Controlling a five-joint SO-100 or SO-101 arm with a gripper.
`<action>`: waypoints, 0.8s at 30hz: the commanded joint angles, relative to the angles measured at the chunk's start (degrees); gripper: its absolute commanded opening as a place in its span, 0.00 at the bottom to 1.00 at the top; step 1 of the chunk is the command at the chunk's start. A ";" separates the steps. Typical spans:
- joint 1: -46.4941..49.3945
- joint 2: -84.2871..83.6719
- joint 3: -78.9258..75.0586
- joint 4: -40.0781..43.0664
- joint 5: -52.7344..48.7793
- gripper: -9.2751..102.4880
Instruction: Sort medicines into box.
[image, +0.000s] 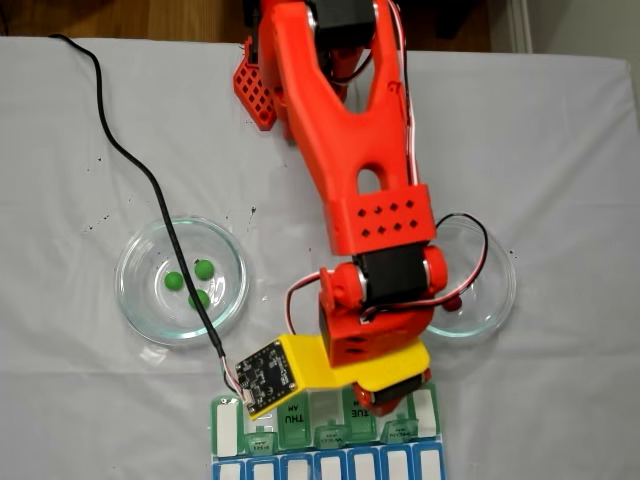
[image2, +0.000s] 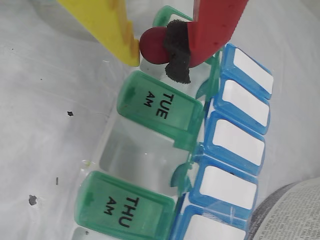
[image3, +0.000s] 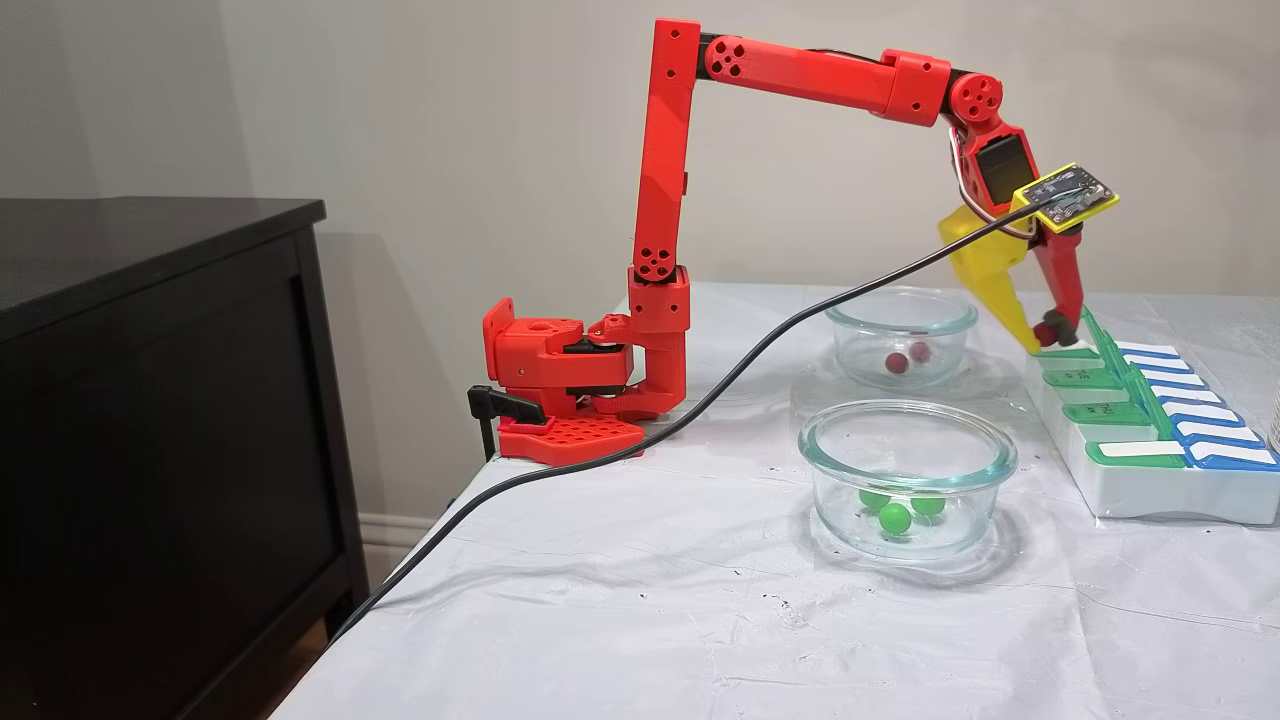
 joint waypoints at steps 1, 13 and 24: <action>-0.88 3.16 -2.64 -3.69 0.62 0.08; -4.13 2.02 0.26 -5.19 1.23 0.08; -4.83 2.90 0.62 -2.81 1.58 0.08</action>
